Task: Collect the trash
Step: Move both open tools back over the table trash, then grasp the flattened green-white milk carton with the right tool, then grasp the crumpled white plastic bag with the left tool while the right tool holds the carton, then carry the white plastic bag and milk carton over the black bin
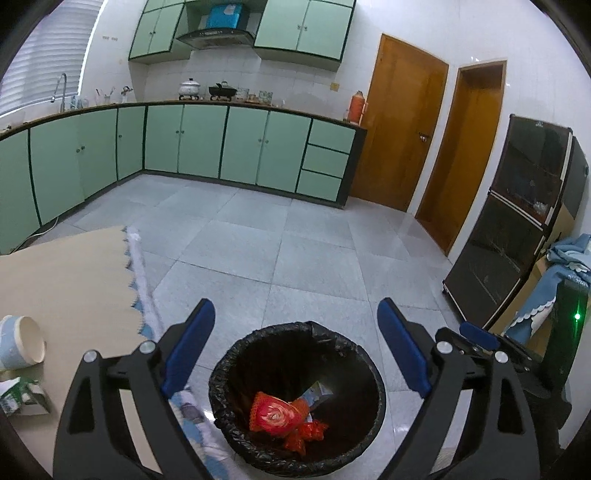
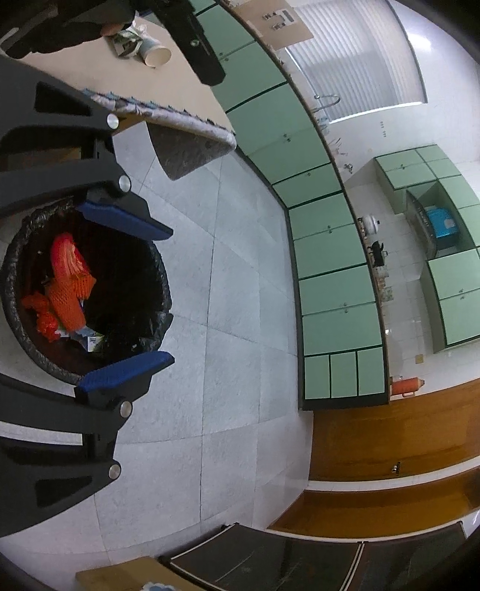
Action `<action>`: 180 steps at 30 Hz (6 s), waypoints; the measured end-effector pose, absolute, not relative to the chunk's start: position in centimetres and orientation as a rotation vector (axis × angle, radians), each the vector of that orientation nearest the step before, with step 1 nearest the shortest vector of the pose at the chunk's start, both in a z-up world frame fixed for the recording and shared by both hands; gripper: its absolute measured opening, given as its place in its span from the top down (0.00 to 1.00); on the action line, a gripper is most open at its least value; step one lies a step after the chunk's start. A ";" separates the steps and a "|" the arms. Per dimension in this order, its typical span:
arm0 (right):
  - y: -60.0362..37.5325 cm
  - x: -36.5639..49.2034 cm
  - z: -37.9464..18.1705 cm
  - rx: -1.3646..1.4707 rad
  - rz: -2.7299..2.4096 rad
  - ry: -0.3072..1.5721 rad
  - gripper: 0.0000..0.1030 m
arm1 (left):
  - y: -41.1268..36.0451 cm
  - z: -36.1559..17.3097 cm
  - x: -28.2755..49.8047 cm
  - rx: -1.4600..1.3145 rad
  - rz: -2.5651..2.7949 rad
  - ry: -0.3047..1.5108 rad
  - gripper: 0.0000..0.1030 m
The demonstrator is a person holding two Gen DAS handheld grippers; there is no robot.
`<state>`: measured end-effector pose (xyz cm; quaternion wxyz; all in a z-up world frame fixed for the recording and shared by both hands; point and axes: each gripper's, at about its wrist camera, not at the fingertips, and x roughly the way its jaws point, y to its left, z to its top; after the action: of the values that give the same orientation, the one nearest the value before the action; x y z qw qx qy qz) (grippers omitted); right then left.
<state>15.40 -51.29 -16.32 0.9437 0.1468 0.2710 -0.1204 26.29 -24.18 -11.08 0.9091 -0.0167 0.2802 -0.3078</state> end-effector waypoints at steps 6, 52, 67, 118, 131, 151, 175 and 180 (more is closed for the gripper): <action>-49.6 14.8 -15.6 0.294 -0.207 0.539 0.36 | -19.4 -10.1 25.3 -0.063 -0.573 0.561 0.16; -14.3 28.0 -18.3 -0.004 0.421 0.745 0.07 | 16.6 -13.9 21.3 -0.132 0.095 0.633 0.13; -14.3 24.6 -17.6 -0.044 0.532 0.717 0.21 | 17.7 -13.7 21.1 -0.140 0.137 0.628 0.13; -14.9 22.5 -18.4 -0.052 0.674 0.784 0.72 | 17.4 -14.0 21.4 -0.161 0.120 0.659 0.13; -22.1 21.5 -18.2 0.094 0.337 0.753 0.72 | 12.5 -13.7 23.4 -0.131 0.015 0.660 0.13; -22.3 23.1 -19.0 0.095 0.220 0.740 0.72 | 9.2 -17.2 30.8 -0.114 -0.049 0.877 0.43; -23.2 22.4 -18.7 0.047 0.253 0.759 0.39 | 3.4 -16.7 23.8 -0.113 -0.195 0.864 0.90; -22.2 24.5 -18.9 -0.012 0.280 0.790 0.38 | 2.7 -16.8 23.8 -0.091 -0.184 0.861 0.90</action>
<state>24.54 -22.19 -18.94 0.9135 -0.0060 0.3835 0.1359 23.78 2.73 -16.76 0.9035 -0.0441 0.4168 -0.0892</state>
